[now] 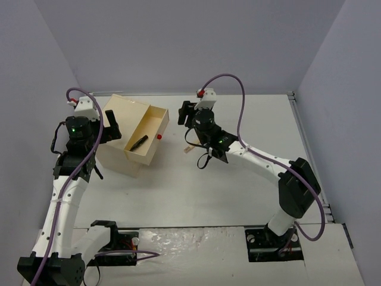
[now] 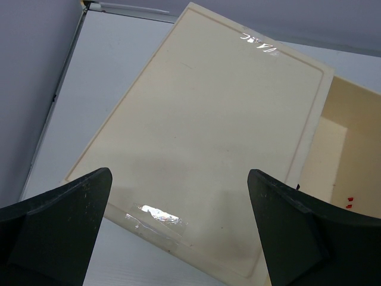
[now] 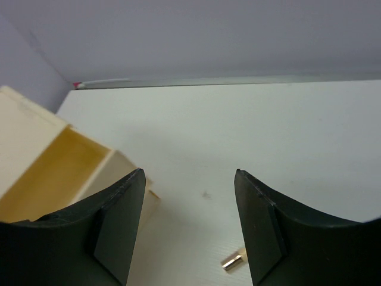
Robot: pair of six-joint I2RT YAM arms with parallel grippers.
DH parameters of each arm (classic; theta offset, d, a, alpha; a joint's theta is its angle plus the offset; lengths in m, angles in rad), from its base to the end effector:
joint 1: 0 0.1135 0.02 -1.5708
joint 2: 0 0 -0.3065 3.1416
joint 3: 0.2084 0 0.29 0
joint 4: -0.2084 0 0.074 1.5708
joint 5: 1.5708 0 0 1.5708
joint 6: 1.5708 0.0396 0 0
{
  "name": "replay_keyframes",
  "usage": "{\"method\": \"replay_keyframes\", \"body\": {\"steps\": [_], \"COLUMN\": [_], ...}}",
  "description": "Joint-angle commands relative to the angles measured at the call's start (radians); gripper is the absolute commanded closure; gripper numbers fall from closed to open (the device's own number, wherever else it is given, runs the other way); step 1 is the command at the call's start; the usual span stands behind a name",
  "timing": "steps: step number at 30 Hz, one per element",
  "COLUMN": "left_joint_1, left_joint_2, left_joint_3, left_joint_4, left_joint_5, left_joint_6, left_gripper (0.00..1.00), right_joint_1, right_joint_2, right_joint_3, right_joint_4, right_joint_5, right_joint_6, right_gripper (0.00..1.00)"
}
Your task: Organize the makeup
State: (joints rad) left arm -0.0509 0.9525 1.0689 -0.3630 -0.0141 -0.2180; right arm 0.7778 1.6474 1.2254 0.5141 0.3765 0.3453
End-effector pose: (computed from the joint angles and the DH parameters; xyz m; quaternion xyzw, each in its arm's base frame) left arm 0.2271 -0.0110 0.4281 -0.0701 0.7856 -0.0769 0.6100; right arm 0.3217 0.2964 0.3678 -0.0070 0.6762 0.2798 0.6815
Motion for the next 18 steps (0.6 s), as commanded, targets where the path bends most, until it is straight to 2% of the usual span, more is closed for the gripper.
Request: {"method": "replay_keyframes", "body": {"steps": [1,13,18], "left_joint_1": [0.005,0.005,0.005], "left_joint_2": [0.009,0.014,0.015], "left_joint_3": [0.04,0.042,0.042], "left_joint_4": [0.041,0.036,0.038], "left_joint_5": [0.014,0.014,0.014], "left_joint_6": [-0.006,-0.004,-0.007], "left_gripper": [0.03,0.03,0.03], "right_joint_1": [-0.084,-0.107,-0.106], "right_joint_2": [-0.007,0.293,0.371], "right_joint_3": [-0.066,0.025,0.043], "right_joint_4": [-0.045,-0.086,-0.093], "right_joint_5": [0.042,0.035,0.036], "right_joint_6": [0.082,0.168,0.193], "right_gripper": [0.42,0.4,0.41]}}
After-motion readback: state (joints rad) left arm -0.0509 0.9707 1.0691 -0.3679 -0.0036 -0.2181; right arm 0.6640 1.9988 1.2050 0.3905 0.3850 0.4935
